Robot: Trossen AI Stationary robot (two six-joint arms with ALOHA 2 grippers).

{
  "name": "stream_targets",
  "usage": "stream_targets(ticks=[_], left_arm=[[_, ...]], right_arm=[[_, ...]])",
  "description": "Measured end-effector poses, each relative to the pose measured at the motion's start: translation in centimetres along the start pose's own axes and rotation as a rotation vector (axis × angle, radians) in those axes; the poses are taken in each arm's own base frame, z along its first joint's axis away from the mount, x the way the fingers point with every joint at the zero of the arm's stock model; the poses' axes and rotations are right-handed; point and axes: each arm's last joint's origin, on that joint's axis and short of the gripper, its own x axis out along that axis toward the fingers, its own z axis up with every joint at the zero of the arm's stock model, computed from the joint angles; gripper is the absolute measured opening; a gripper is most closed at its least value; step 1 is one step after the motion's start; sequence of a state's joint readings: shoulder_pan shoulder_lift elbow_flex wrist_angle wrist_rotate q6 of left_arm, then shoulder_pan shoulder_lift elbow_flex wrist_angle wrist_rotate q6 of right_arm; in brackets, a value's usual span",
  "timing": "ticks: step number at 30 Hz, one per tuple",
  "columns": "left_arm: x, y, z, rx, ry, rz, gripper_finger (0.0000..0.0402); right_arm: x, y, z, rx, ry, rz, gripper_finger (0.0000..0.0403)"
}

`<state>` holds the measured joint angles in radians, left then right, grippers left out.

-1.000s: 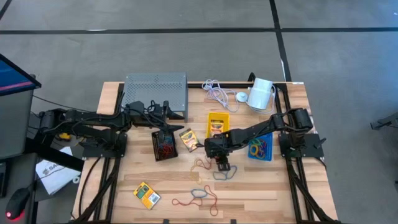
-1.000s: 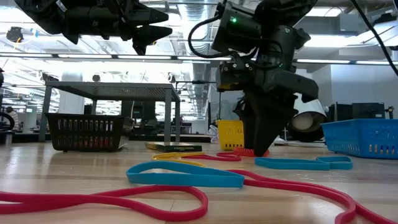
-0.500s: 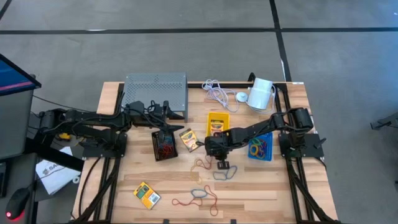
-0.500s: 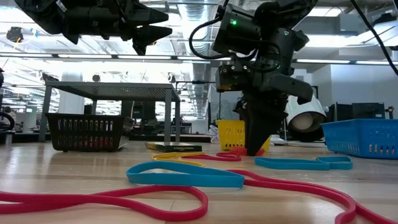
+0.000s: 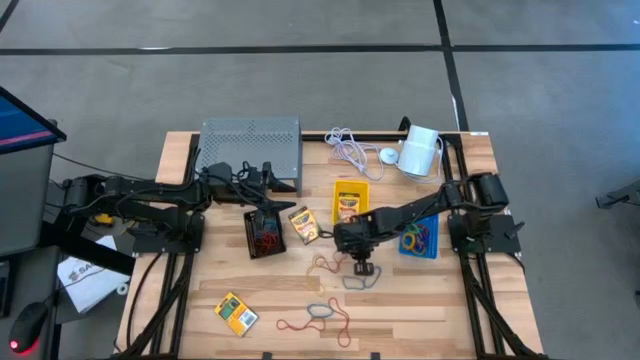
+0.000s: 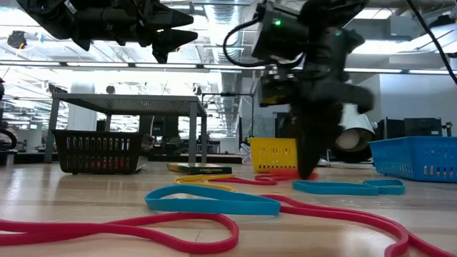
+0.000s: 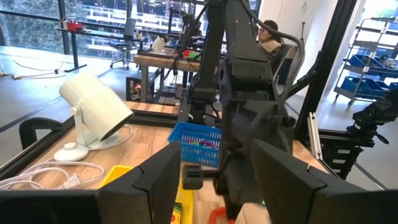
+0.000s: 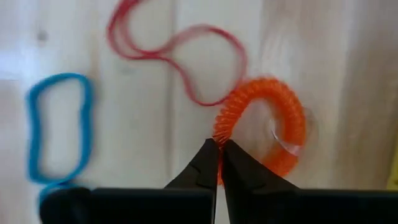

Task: Pick & Place Office Desk Supplies
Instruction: Put the orange spring keychain into the blue bin

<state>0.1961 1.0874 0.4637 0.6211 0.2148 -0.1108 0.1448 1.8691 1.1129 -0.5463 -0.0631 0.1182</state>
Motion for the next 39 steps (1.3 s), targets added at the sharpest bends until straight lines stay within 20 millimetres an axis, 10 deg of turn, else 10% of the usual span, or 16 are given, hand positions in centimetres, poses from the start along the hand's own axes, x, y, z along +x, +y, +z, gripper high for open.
stream_targets(ticks=[20,39], left_arm=[[0.0,0.0,0.0,-0.002,0.0,0.0,0.019],[0.0,0.0,0.0,-0.002,0.0,0.0,0.019]], right_arm=[[-12.4,0.6,-0.9,0.073,-0.328,0.043,0.0],[-18.3,-0.9,-9.5,0.356,-0.331,-0.065,0.0]])
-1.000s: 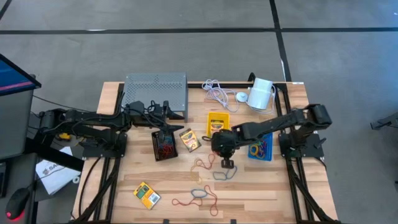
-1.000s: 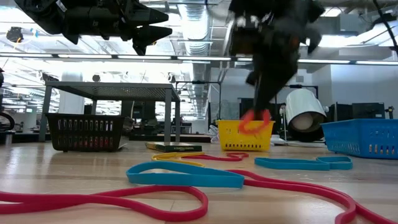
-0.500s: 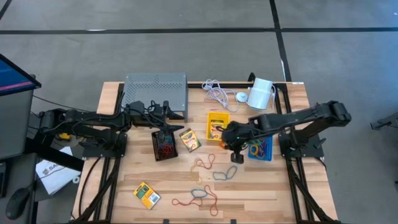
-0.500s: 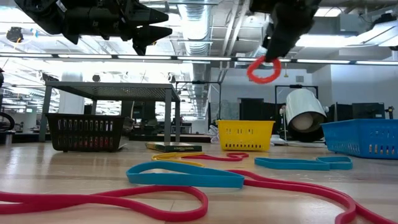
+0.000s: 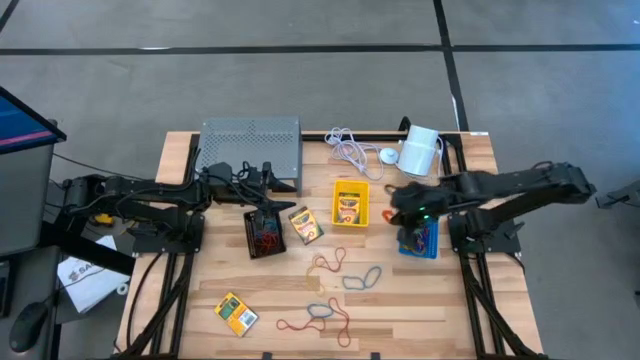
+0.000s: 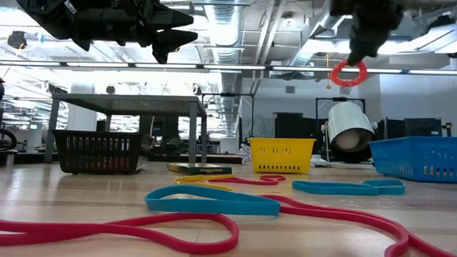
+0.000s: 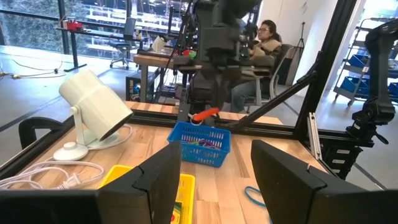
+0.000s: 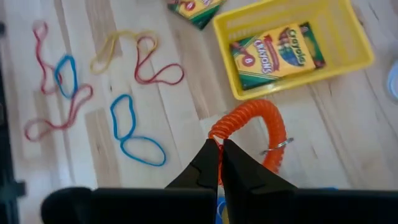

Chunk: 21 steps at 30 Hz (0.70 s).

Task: Pick & Place Office Desk Supplies
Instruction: Put the orange spring keychain into the blue bin

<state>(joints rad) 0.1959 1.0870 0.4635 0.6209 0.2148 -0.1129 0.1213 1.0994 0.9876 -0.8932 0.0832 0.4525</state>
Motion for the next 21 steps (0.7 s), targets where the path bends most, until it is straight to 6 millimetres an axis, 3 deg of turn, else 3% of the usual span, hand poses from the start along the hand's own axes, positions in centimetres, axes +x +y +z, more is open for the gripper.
stream_targets(ticks=[5,12,21], left_arm=[[0.0,0.0,0.0,0.0,0.0,0.0,0.019],[0.0,0.0,0.0,0.0,-0.001,0.0,0.019],[0.0,0.0,0.0,0.001,0.001,0.0,0.019]], right_arm=[[-1.2,-2.0,-3.4,0.139,-0.101,0.057,0.0],[-2.3,-3.3,-6.9,0.265,-0.181,0.144,0.0],[-2.3,-4.6,-9.8,0.389,0.002,0.014,0.0]])
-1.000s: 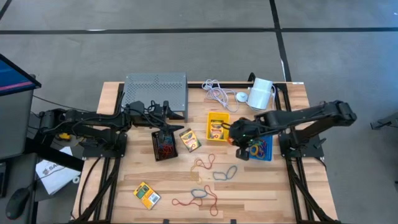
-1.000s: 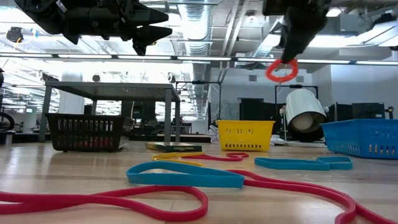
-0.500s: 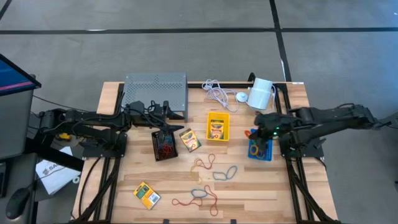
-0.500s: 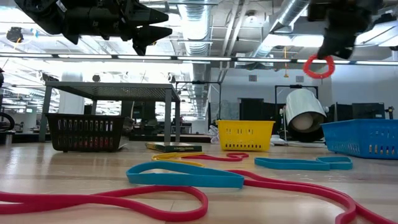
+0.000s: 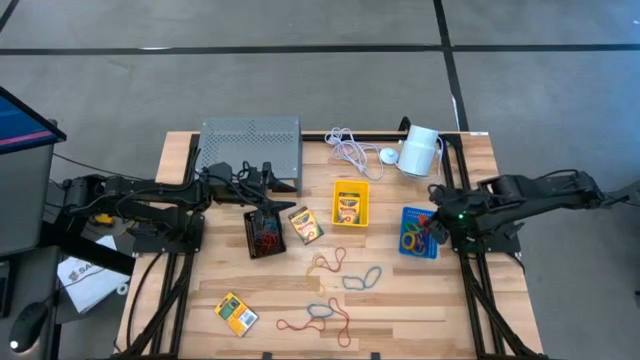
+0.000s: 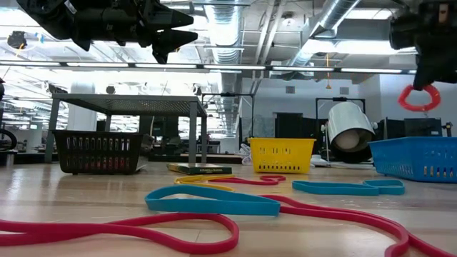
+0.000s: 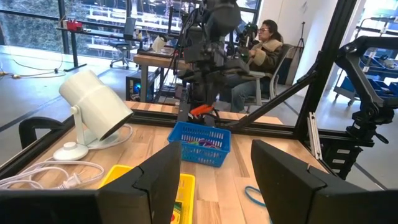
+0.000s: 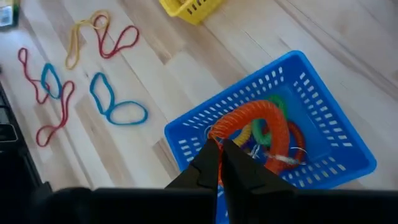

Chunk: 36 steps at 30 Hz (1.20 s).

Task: Pick & Place Office Desk Supplies
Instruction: Put the orange spring keychain into the blue bin

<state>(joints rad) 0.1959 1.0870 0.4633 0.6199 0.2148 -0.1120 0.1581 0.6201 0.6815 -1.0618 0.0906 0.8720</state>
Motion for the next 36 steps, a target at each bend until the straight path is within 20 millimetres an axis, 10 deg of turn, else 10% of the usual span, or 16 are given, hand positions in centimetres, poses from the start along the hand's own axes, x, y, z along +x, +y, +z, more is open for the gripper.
stream_targets(ticks=[36], left_arm=[[0.0,0.0,-0.2,-0.006,0.021,0.002,0.019]], right_arm=[[5.1,1.9,-0.1,-0.114,0.306,-0.267,0.0]])
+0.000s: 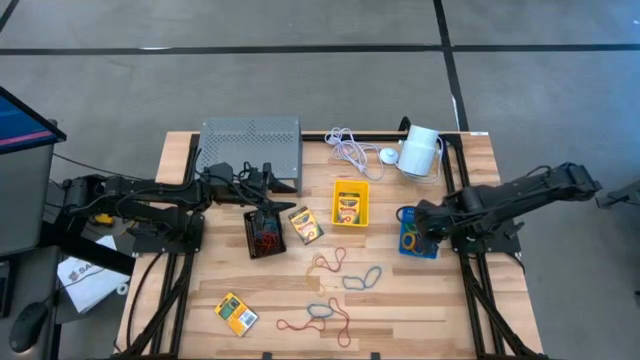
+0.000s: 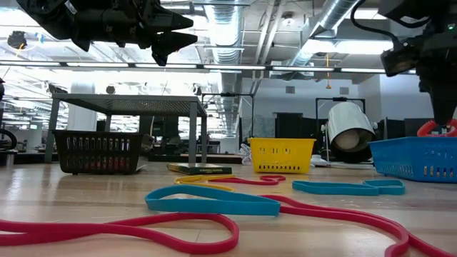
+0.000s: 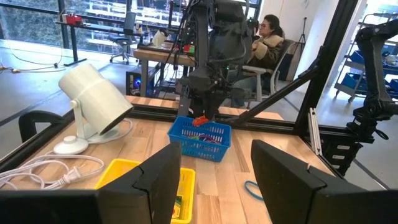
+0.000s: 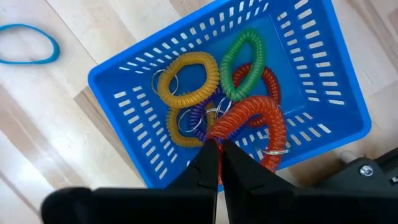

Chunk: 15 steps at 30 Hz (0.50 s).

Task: Pick & Place Office Desk Supplies
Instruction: Put the orange spring keychain into the blue bin

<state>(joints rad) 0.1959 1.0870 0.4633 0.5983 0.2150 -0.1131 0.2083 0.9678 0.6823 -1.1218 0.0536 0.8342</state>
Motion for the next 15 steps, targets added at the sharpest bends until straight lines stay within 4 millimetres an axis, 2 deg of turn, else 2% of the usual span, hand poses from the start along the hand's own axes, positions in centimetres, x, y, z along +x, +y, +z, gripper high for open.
stream_targets(ticks=[10,15], left_arm=[[0.0,0.0,-0.01,-0.001,0.001,0.0,0.019],[0.0,0.0,-0.01,-0.001,0.001,0.0,0.019]], right_arm=[[0.36,0.42,0.39,-0.018,-0.007,0.003,0.0004],[0.36,0.51,0.47,-0.021,-0.016,0.012,0.0041]])
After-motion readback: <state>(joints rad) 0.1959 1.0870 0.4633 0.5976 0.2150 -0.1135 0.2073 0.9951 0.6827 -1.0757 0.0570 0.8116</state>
